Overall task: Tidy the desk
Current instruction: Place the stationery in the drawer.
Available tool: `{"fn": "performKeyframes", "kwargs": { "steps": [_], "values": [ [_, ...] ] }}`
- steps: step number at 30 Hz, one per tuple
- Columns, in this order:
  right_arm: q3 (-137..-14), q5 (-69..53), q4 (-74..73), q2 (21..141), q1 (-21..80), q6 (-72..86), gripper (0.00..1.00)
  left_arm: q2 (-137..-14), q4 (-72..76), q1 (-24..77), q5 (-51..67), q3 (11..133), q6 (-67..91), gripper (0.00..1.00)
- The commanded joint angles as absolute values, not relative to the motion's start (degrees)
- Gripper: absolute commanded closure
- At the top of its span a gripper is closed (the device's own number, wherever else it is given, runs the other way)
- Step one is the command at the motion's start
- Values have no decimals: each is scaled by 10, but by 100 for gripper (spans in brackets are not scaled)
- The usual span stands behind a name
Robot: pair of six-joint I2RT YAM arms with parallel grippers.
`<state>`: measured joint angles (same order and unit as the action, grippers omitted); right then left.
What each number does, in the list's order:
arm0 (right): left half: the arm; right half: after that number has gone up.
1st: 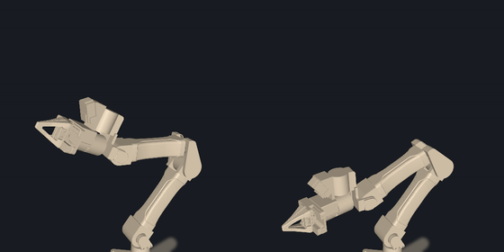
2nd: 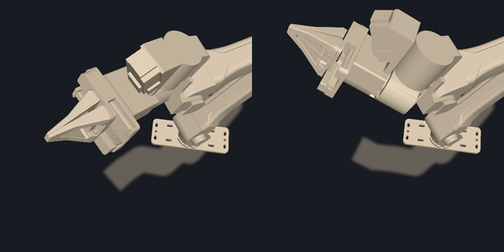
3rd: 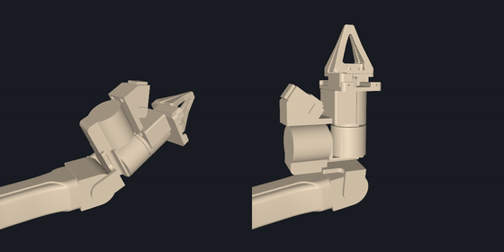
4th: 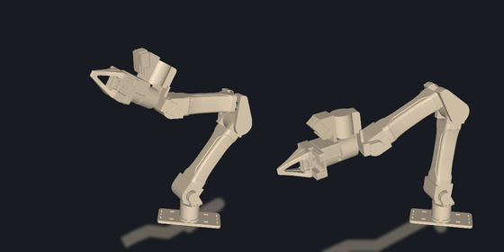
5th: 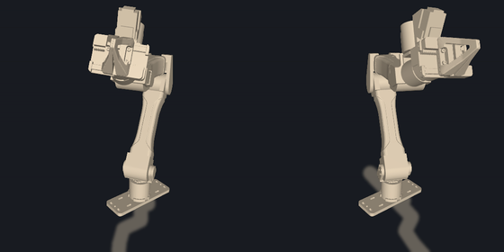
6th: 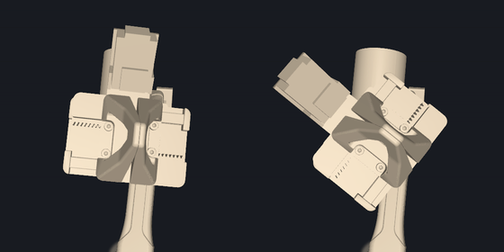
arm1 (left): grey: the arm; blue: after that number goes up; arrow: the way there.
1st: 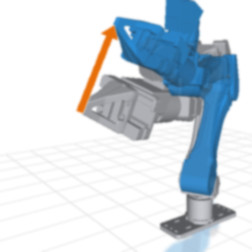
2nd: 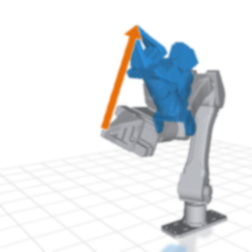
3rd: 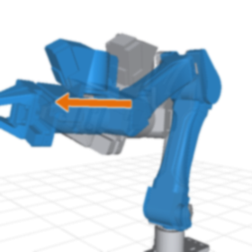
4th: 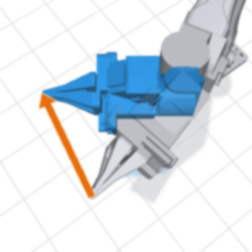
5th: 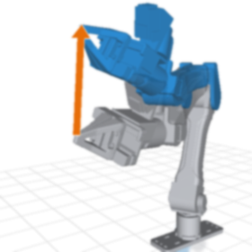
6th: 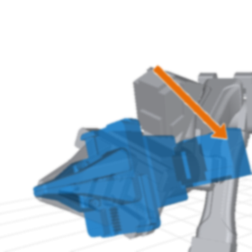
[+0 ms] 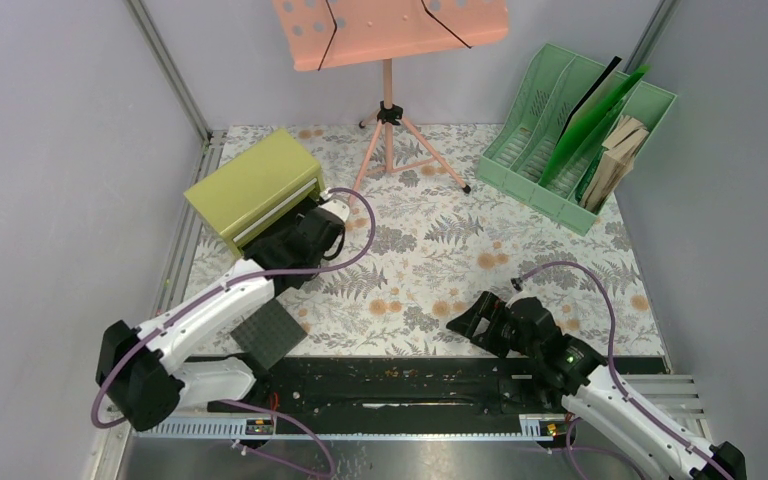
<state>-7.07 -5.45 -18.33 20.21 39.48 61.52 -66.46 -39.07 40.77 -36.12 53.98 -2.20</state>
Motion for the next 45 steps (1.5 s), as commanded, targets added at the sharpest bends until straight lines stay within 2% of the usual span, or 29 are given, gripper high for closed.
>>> {"fn": "performKeyframes", "kwargs": {
  "steps": [1, 17, 22, 27, 30, 39, 45],
  "values": [
    [-65, -51, -169, 214, 398, 619, 0, -704, -361, 379, -399, 565, -57, 100],
    [-68, -53, -157, 240, 398, 619, 1, -881, -411, 305, -454, 660, -6, 100],
    [-68, -53, -158, 239, 398, 620, 0, -889, -415, 294, -465, 660, -2, 86],
    [-69, -53, -158, 241, 397, 620, 1, -882, -416, 288, -471, 655, -2, 83],
    [-69, -53, -157, 244, 398, 619, 1, -880, -416, 288, -485, 654, -2, 76],
    [-70, -53, -157, 244, 398, 620, 1, -854, -418, 288, -490, 655, -2, 68],
    [-71, -53, -158, 244, 398, 620, 1, -806, -450, 289, -422, 678, 22, 67]
  ]
}}
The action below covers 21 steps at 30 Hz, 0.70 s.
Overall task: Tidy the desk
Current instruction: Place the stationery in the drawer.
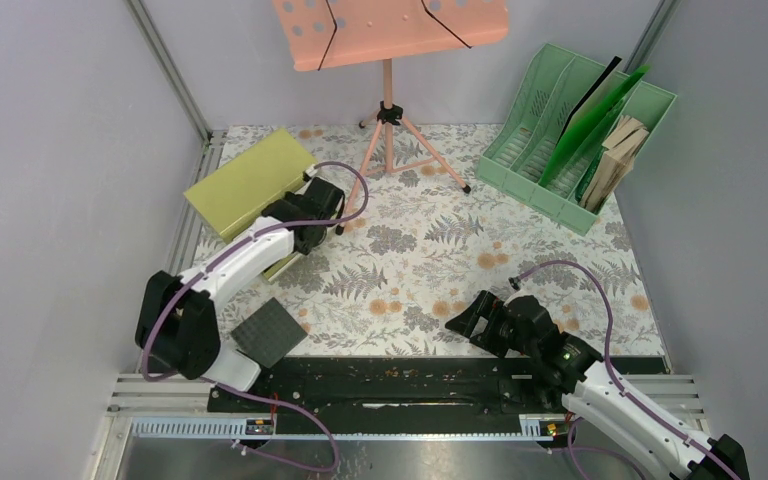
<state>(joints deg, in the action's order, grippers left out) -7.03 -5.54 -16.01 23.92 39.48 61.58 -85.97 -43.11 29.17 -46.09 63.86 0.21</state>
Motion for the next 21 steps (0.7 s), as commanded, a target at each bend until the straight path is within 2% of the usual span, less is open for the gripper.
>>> {"fn": "performKeyframes", "kwargs": {
  "steps": [1, 7, 13, 19, 21],
  "values": [
    [-71, -54, -158, 245, 398, 620, 0, -796, -456, 289, -403, 681, 24, 66],
    [-74, -51, -163, 245, 398, 620, 1, -699, -464, 290, -311, 681, 40, 62],
    [-77, -52, -166, 246, 398, 621, 0, -587, -456, 290, -169, 654, 76, 57],
    [-93, -50, -187, 252, 398, 620, 1, -457, -414, 290, -19, 585, 156, 25],
    [-102, -50, -196, 259, 398, 619, 1, -420, -397, 290, 18, 554, 189, 21]
  ]
}}
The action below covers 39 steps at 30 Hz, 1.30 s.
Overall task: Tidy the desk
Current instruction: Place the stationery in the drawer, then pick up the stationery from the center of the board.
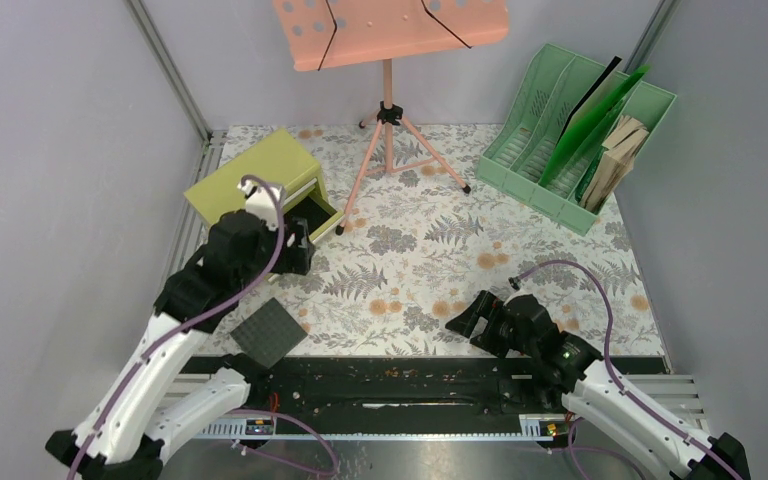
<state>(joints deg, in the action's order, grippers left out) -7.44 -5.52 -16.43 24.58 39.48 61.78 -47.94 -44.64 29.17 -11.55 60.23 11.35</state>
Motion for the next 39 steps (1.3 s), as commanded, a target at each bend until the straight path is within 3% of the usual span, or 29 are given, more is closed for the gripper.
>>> {"fn": "performKeyframes", "kwargs": {
  "steps": [1, 5, 11, 20, 27, 39],
  "values": [
    [-105, -51, -198, 262, 397, 618, 1, -401, -388, 290, 43, 537, 205, 20],
    [-130, -51, -209, 283, 398, 605, 1, -344, -371, 290, 112, 491, 230, 17],
    [-213, -31, -259, 349, 398, 555, 1, -298, -315, 290, 179, 420, 338, 2],
    [-407, -11, -375, 522, 398, 457, 1, -296, -181, 290, 299, 280, 537, 1],
    [-519, 68, -497, 634, 388, 409, 0, -309, -211, 290, 328, 264, 528, 1],
    [-477, 97, -544, 592, 225, 376, 1, -336, -248, 290, 312, 267, 497, 1]
  ]
}}
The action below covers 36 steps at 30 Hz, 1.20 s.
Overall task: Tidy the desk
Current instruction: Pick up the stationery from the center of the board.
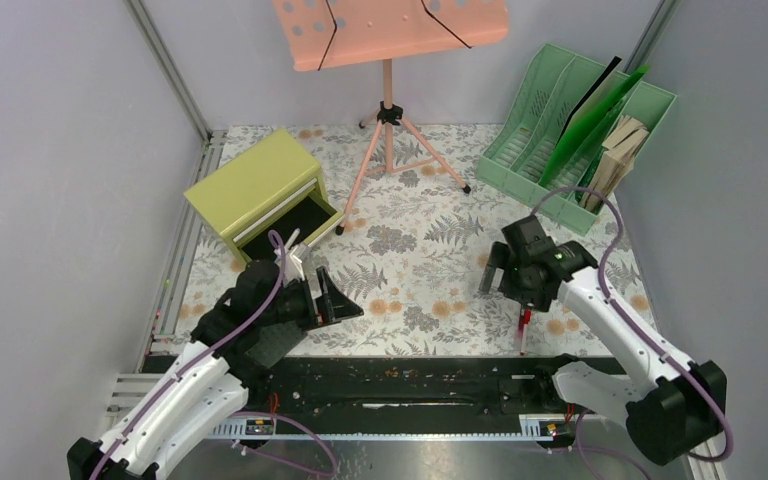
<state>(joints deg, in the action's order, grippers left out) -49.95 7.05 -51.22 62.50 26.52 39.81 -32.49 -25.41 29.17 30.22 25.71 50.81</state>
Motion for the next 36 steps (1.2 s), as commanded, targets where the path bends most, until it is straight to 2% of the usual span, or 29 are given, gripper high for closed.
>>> {"fn": "performKeyframes", "kwargs": {
  "steps": [1, 6, 11, 15, 17, 21, 23, 25, 29, 33, 36],
  "values": [
    [-472, 100, -545, 587, 216, 374, 1, -338, -249, 290, 312, 268, 496, 1],
    [-465, 108, -538, 581, 171, 367, 8, -343, -255, 290, 311, 266, 488, 1],
    [-479, 99, -517, 625, 130, 340, 14, -340, -263, 290, 310, 263, 483, 1],
    [-511, 126, -516, 684, 117, 309, 19, -332, -266, 290, 311, 260, 482, 1],
    [-524, 134, -516, 711, 112, 298, 27, -326, -268, 290, 310, 256, 481, 1],
    [-526, 128, -486, 754, 105, 290, 28, -321, -268, 290, 308, 250, 481, 1],
    [-524, 122, -472, 778, 104, 288, 39, -322, -268, 290, 309, 249, 478, 1],
    [-520, 117, -461, 799, 102, 284, 42, -324, -269, 290, 309, 250, 475, 1],
    [-521, 131, -452, 844, 98, 270, 43, -328, -272, 290, 310, 253, 471, 1],
    [-523, 117, -436, 880, 89, 247, 53, -329, -274, 290, 308, 255, 466, 1],
    [-526, 113, -432, 906, 89, 237, 54, -332, -275, 290, 305, 258, 462, 1]
  ]
}}
